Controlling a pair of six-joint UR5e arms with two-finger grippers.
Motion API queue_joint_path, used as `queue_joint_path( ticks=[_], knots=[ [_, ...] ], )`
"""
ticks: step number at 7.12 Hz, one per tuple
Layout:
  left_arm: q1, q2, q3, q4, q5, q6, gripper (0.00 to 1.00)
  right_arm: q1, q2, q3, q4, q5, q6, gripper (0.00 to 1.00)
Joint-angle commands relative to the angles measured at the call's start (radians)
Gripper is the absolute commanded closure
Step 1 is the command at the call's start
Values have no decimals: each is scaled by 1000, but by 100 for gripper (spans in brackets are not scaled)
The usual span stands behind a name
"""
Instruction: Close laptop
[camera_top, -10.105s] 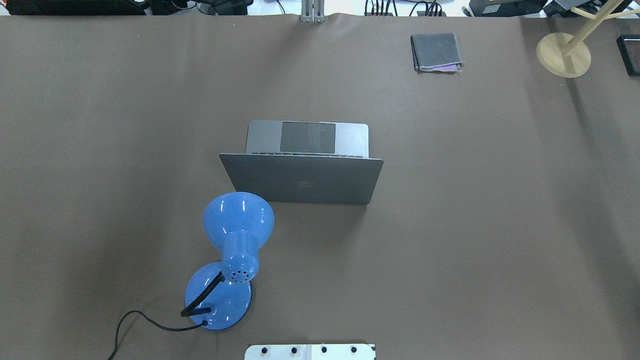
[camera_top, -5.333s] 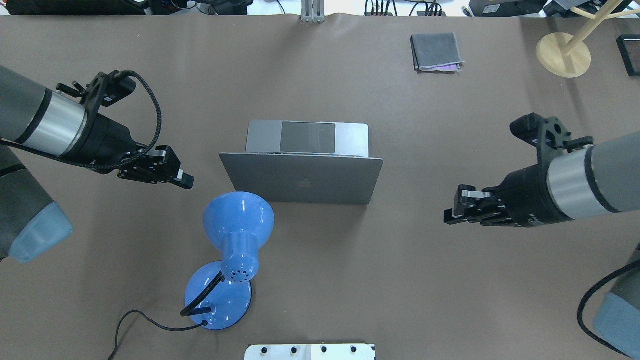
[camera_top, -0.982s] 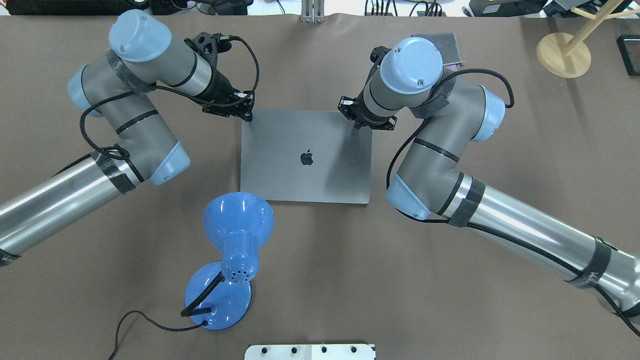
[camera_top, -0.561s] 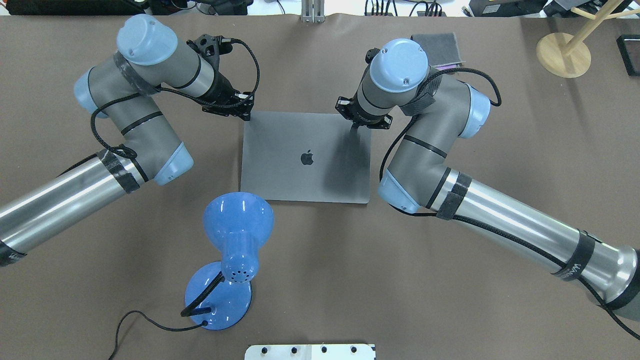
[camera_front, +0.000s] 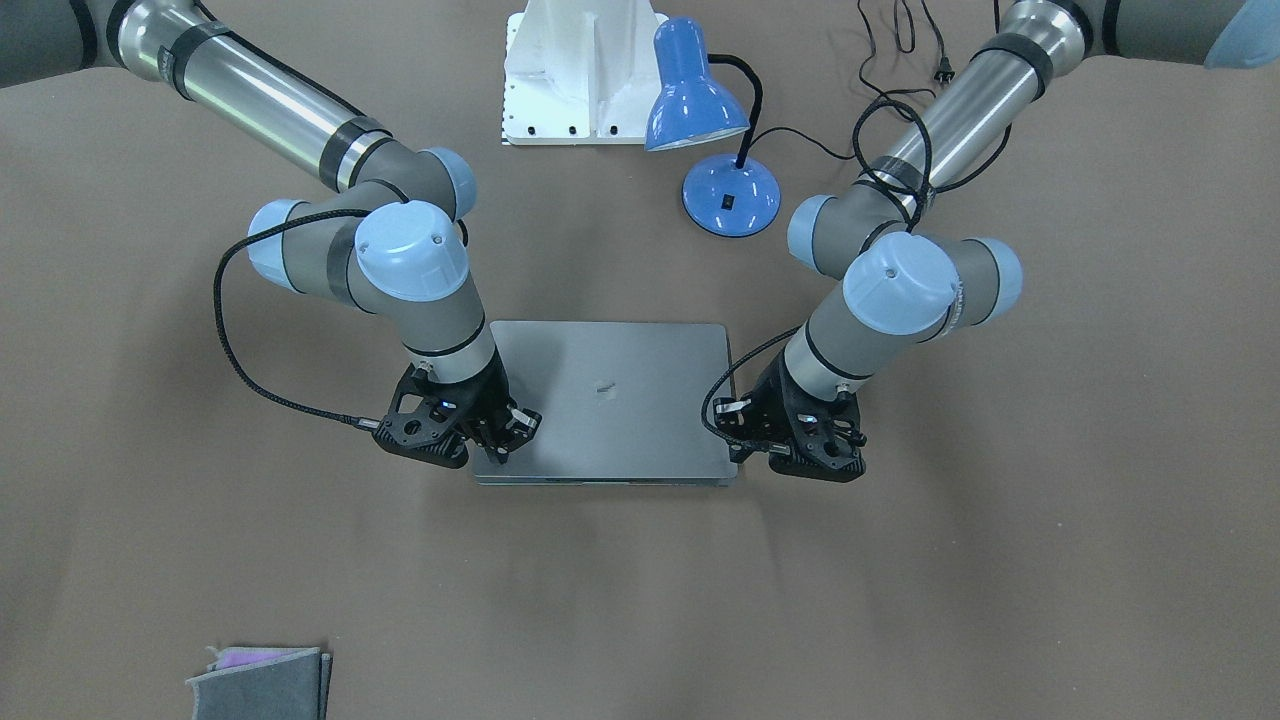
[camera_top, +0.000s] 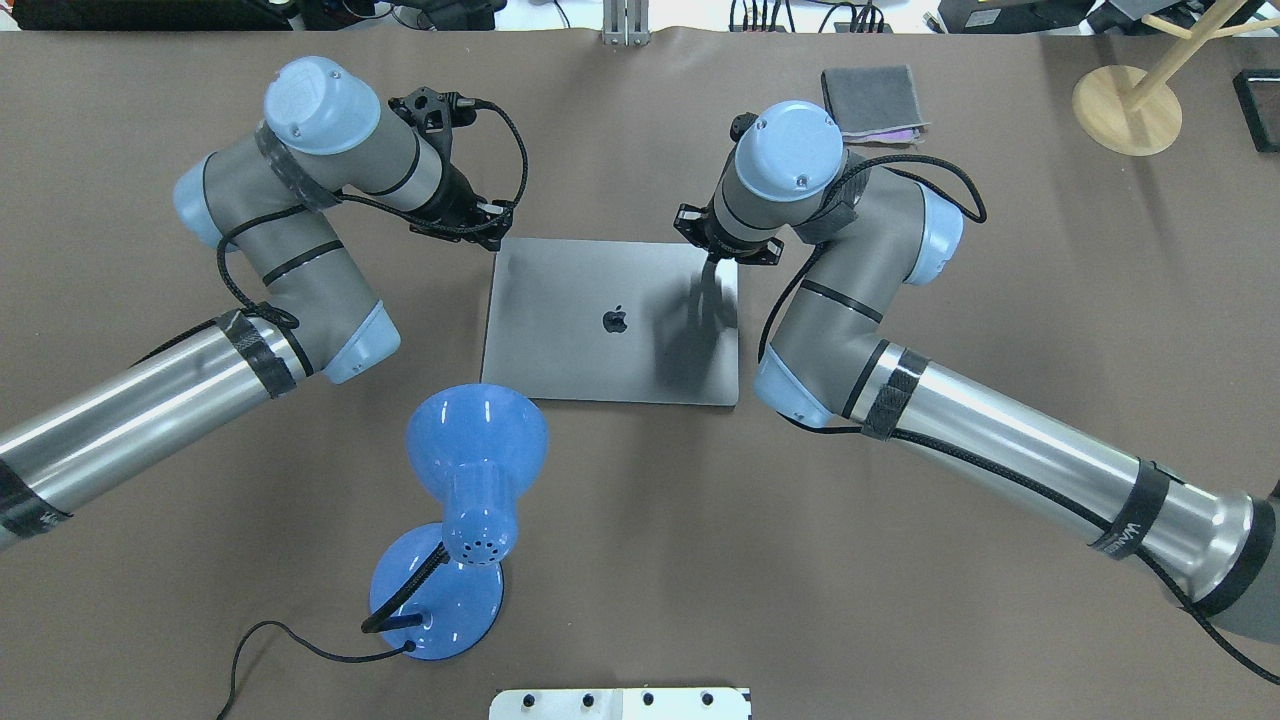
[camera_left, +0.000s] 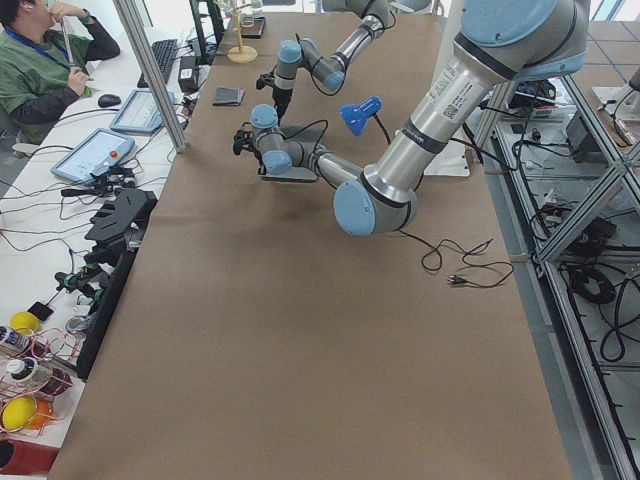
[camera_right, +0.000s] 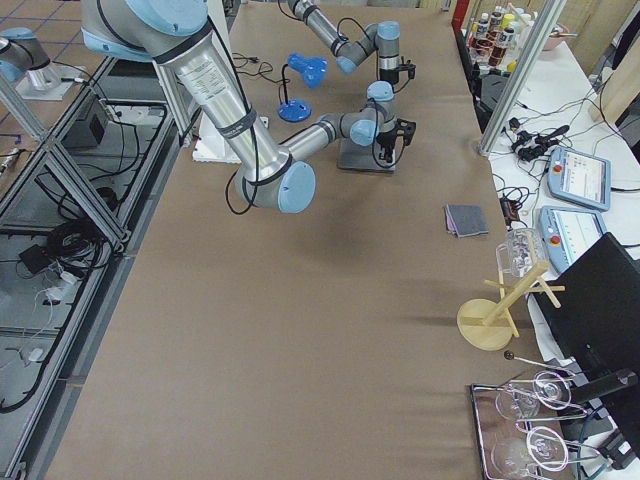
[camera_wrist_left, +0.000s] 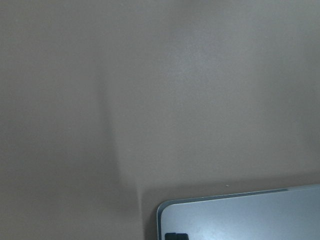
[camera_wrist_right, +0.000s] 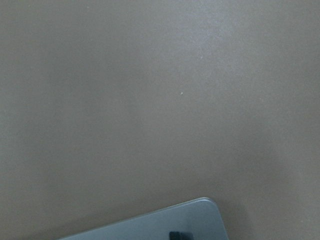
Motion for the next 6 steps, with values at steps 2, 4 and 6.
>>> queue_joint_path(
  ticks=[2,4,6],
  knots=[
    [14,-2,-3,-1,24,4,100,5,13,6,1,4,-6,100],
    [-30,-1,-65,81,-53,11,100,72,2,58,-10,136,-37,100],
    [-117,45,-259,333,-161,186,2,176,-129,180,-14,213,-148,14]
  ],
)
